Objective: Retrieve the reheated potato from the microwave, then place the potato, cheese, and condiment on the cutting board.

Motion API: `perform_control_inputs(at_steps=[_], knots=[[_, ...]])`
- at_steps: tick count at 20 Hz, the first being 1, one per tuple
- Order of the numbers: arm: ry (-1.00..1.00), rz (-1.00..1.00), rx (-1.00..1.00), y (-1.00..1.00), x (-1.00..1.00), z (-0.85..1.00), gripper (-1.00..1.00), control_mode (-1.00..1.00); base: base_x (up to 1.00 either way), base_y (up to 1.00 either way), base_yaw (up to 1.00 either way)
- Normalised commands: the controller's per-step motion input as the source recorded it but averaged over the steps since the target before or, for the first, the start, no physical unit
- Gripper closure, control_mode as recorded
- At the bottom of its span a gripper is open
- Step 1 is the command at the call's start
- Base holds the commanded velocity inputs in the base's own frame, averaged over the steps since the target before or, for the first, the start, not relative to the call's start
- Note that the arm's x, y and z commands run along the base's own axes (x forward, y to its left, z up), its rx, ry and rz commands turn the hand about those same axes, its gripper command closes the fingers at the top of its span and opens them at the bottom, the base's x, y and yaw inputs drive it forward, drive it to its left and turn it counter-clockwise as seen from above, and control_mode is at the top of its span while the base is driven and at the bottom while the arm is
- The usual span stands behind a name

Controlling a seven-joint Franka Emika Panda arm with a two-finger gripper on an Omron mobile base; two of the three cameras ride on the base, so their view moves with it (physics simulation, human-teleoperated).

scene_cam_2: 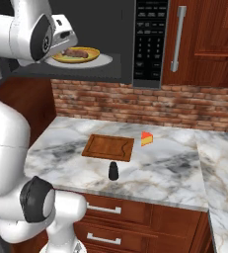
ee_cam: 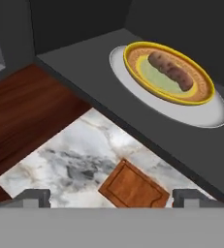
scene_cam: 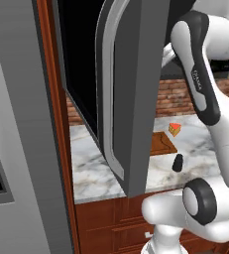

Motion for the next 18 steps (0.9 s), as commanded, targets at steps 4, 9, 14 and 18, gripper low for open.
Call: perform_control_inputs(at_steps=[4, 9, 14, 18], knots=[[0.09, -0.01, 0.27, 0.02, 0.66, 0.19, -1.00, -1.00, 0.00, 0.00, 0.00], [0.01, 0.00, 0.21, 0.07, 0.62, 0.00, -1.00, -1.00, 0.00, 0.00, 0.00], [0.03, 0.00, 0.13, 0.05, 0.66, -0.08, -1.00, -1.00, 0.00, 0.00, 0.00], [0.00, 0.00, 0.04, 0.09, 0.63, -0.11, -1.00, -1.00, 0.00, 0.00, 0.00]])
